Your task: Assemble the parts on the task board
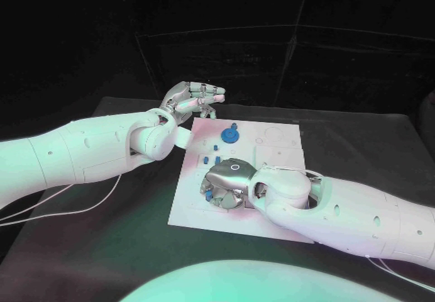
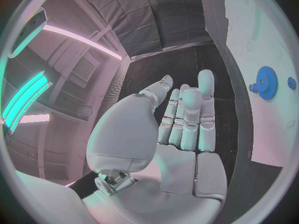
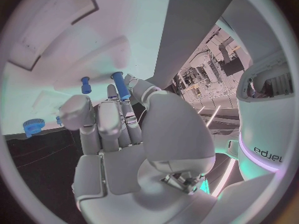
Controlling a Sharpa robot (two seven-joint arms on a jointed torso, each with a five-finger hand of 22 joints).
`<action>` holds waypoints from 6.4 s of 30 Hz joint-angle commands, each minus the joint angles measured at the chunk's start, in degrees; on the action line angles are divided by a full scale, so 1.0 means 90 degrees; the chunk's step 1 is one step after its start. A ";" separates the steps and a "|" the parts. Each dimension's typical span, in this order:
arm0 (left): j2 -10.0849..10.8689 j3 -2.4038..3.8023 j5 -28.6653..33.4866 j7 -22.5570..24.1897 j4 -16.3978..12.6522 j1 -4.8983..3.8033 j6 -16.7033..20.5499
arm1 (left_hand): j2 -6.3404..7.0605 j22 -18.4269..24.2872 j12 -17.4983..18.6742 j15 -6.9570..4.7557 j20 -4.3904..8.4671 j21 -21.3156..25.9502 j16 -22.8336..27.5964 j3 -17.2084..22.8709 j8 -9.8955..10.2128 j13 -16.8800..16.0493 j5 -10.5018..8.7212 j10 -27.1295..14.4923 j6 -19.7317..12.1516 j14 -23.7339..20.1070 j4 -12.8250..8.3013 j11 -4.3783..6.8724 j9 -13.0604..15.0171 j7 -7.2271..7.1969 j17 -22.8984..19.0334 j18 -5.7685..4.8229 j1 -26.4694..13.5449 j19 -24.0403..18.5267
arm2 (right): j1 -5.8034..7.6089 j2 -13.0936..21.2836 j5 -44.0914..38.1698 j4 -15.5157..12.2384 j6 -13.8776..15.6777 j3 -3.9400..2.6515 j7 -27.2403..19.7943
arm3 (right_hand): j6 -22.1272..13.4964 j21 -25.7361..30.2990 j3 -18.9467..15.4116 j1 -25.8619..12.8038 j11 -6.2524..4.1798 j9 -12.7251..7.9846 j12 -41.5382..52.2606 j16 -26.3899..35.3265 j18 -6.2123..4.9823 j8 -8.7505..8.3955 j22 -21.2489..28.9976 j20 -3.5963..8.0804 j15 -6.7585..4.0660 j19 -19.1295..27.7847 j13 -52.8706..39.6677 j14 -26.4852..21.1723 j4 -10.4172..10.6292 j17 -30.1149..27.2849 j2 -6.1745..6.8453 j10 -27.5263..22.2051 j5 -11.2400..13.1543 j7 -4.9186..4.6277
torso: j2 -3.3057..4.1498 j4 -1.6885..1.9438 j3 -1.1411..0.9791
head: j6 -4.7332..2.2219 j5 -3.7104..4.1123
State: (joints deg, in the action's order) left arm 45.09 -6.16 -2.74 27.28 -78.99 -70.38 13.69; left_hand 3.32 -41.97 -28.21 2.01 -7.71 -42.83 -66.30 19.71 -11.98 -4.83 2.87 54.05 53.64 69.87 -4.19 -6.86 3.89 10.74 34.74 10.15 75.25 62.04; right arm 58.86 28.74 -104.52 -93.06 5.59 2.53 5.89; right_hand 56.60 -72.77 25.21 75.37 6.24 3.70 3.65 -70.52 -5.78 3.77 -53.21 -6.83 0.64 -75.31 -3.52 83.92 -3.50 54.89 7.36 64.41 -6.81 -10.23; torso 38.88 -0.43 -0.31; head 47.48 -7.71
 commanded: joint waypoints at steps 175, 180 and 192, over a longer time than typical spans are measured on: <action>0.0104 -0.0003 0.0015 -0.0102 -0.0043 -0.0008 -0.0314 | -0.0017 0.0017 -0.0062 0.0013 -0.0030 0.0037 0.0004 0.0011 -0.0057 -0.0013 0.0020 -0.0066 -0.0047 -0.0037 0.0012 0.0000 0.0000 0.0035 -0.0036 0.0039 -0.0031 -0.0009 | -0.0190 0.2119 0.2359 -0.1659 0.1327 -0.0027 0.3340 | -0.0039 -0.0746 -0.3801 -0.0393 -0.0725 0.1301 0.5729 -0.1064 0.0170 0.2383 -0.1586 0.0534 -0.0541 -0.0700 -0.6312 0.0284 0.1921 0.1662 -0.0425 0.1264 -0.0215 0.0675 | -0.0103 -0.0157 0.0053 | -0.0132 0.0550; 0.0119 -0.0003 0.0015 -0.0097 -0.0047 -0.0008 -0.0308 | -0.0017 0.0017 -0.0062 0.0013 -0.0030 0.0037 0.0004 0.0011 -0.0057 -0.0013 0.0020 -0.0066 -0.0047 -0.0037 0.0012 0.0000 0.0000 0.0035 -0.0036 0.0039 -0.0031 -0.0009 | -0.0190 0.2445 0.2525 -0.1792 0.1695 -0.0027 0.3005 | -0.0219 -0.0766 -0.3867 -0.0425 -0.0685 0.1268 0.5774 -0.1105 0.0179 0.2279 -0.1631 0.0520 -0.0515 -0.0716 -0.6364 0.0301 0.2019 0.1749 -0.0540 0.1286 -0.0419 0.0621 | -0.0111 -0.0165 0.0054 | -0.0145 0.0576; 0.0100 -0.0005 0.0015 -0.0088 -0.0025 -0.0006 -0.0321 | -0.0026 0.0026 -0.0095 0.0015 -0.0034 0.0048 0.0003 0.0011 -0.0074 -0.0017 0.0021 -0.0080 -0.0050 -0.0047 0.0014 0.0001 0.0002 0.0033 -0.0064 0.0040 -0.0043 -0.0007 | 0.0019 0.3682 0.3082 -0.2112 0.1482 -0.0032 0.2651 | -0.0320 -0.0889 -0.3864 0.0103 -0.0614 0.1116 0.5856 -0.1229 0.0217 0.1974 -0.1866 0.0449 -0.0448 -0.0796 -0.6476 0.0338 0.1891 0.1983 -0.0835 0.1325 -0.1566 0.0526 | -0.0121 -0.0204 0.0051 | -0.0186 0.0760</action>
State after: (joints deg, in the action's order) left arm 46.06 -6.24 -2.73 26.18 -79.19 -70.36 11.49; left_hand 3.32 -41.80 -28.84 2.06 -7.71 -42.61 -66.30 19.71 -12.44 -4.93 2.87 53.63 53.44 69.82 -4.18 -6.85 3.90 10.94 34.22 10.14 75.25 62.04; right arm 58.90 61.45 -77.39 -111.80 20.28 2.23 31.30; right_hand 53.18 -80.38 -9.48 75.67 0.42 13.81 56.28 -81.26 -4.86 21.91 -69.90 -2.55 -3.67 -82.32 -61.76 83.93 13.83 72.67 -0.26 76.47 -20.39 -5.52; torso 37.77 -2.15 0.16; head 45.83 -1.10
